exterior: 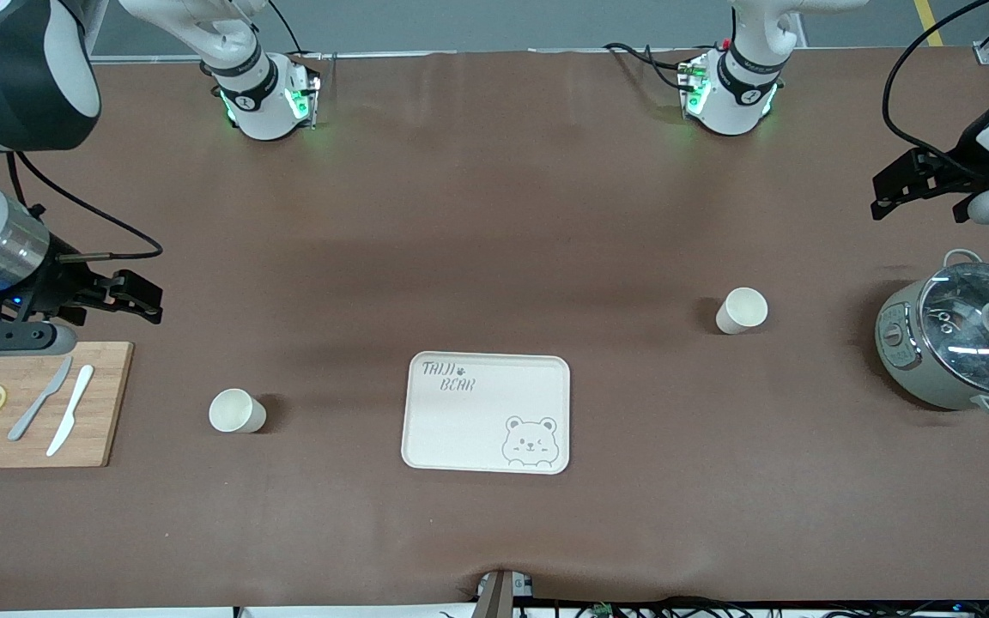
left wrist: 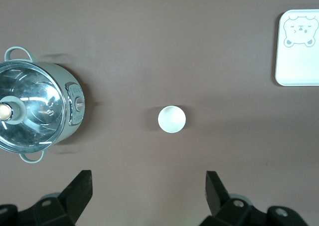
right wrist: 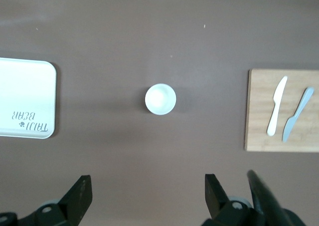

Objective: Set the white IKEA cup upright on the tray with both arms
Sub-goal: 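Reach the left gripper toward one cup while the right gripper reaches another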

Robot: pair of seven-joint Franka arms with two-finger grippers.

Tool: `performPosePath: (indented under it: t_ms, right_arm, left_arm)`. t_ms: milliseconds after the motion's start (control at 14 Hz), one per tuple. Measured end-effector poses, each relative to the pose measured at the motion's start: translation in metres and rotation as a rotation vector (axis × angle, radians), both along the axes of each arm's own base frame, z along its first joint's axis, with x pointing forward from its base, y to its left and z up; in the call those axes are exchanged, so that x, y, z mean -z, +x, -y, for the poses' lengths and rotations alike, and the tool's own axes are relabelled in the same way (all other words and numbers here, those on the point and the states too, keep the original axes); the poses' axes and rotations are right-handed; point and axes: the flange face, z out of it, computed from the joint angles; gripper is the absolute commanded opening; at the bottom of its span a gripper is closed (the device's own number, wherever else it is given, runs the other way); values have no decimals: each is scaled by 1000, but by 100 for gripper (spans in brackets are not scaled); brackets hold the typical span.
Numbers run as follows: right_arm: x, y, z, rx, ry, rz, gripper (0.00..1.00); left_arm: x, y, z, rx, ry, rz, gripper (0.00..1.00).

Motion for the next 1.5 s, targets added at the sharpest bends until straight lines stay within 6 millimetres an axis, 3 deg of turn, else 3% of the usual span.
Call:
performPosePath:
  t_ms: [143, 357, 643, 786, 1071, 1286, 1500]
  right_arm:
    - [-14, 2, 11, -48, -7, 27, 100]
    - [-25, 4, 45, -76, -16, 51, 100]
    - [-13, 15, 65, -54, -15, 58, 100]
    - [-3, 20, 69, -48, -14, 48, 100]
    - [9, 27, 75, -30, 5, 46, 100]
    - [20, 32, 95, 34, 71, 40, 100]
    - [30, 35, 101, 107, 92, 26, 100]
  left_arm:
    - [0, 0, 0, 0, 0, 0, 100]
    - [0, 0, 0, 1, 0, 0, 100]
    - [3, 2, 10, 18, 0, 6, 100]
    - [15, 6, 18, 32, -1, 15, 100]
    - [68, 7, 19, 36, -2, 32, 100]
    - [107, 3, 19, 82, 0, 23, 100]
    - [159, -3, 16, 120, 2, 16, 100]
